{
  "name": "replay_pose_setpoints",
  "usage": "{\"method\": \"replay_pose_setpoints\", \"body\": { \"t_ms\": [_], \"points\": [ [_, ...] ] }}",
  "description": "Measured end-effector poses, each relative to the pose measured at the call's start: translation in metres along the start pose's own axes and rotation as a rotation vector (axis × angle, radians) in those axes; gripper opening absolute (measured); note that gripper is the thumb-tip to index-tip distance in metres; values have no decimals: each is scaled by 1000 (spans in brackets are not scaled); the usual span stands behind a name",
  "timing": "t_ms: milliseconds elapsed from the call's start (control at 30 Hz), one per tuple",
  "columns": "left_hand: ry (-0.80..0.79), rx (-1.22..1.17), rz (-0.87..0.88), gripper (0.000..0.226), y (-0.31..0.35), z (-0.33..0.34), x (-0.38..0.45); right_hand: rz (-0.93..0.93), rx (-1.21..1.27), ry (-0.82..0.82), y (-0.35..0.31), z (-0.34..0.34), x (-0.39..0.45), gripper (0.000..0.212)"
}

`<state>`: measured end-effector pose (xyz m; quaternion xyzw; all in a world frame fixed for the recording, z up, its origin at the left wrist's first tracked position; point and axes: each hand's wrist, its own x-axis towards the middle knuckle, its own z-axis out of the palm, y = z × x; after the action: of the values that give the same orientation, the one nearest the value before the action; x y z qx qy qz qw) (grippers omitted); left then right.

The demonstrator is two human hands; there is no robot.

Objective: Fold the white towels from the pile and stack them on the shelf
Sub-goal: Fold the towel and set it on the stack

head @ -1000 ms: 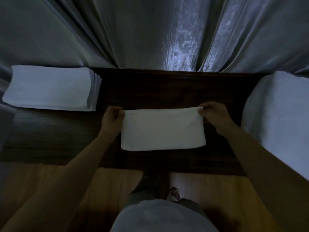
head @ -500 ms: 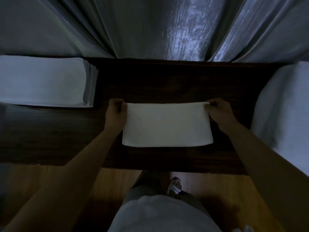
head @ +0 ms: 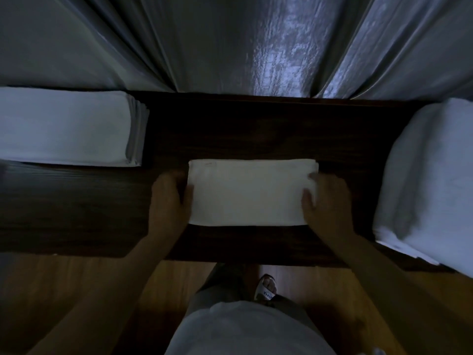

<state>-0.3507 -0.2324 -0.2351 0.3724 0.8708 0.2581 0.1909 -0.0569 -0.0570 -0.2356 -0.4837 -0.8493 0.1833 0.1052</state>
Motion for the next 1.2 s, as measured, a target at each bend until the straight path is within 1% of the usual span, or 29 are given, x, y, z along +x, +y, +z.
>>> {"method": "replay_pose_setpoints", "body": {
  "t_ms": [33,100,167,200,267,300,367,467,567,633,733,833,900,967,1067,1133,1200],
  "points": [
    [-12,93,154,34,1,6,-14,-115,-32,-62,-8,8,-10,38],
    [-64,228,413,38,12,30,-33,-272,-34,-160,-31,29,-19,43],
    [-151,307,543,48,31,61,-33,-336,-58,-209,-50,52,-11,50],
    [-201,352,560,56,39,77,-28,-334,-95,-236,-57,62,-2,56],
    [-277,448,513,73,47,102,-13,-307,-191,-294,-59,77,16,70],
    [-284,480,477,76,46,109,-6,-295,-231,-307,-54,81,20,73],
    [-270,522,445,76,36,113,3,-298,-290,-304,-34,83,22,71],
    [-244,554,469,85,15,99,10,-311,-346,-254,7,72,19,71],
    [-195,578,382,92,-7,81,14,-175,-331,-223,35,58,16,71],
    [-219,547,327,95,-14,72,16,-115,-319,-237,41,54,14,72],
    [-269,522,308,98,-11,62,19,-102,-351,-270,37,52,16,72],
    [-292,524,299,90,-5,48,32,-96,-411,-249,32,43,27,68],
    [-281,475,292,76,-1,36,46,-65,-365,-182,30,34,40,63],
    [-263,468,282,58,4,24,64,-20,-292,-158,28,24,57,57],
    [-276,451,227,45,4,15,93,47,-120,-261,34,11,89,40],
    [-363,396,172,44,5,10,110,103,-1,-424,35,-2,112,33],
    [-484,355,104,44,9,5,123,166,30,-614,35,-10,128,31]
  ]
}}
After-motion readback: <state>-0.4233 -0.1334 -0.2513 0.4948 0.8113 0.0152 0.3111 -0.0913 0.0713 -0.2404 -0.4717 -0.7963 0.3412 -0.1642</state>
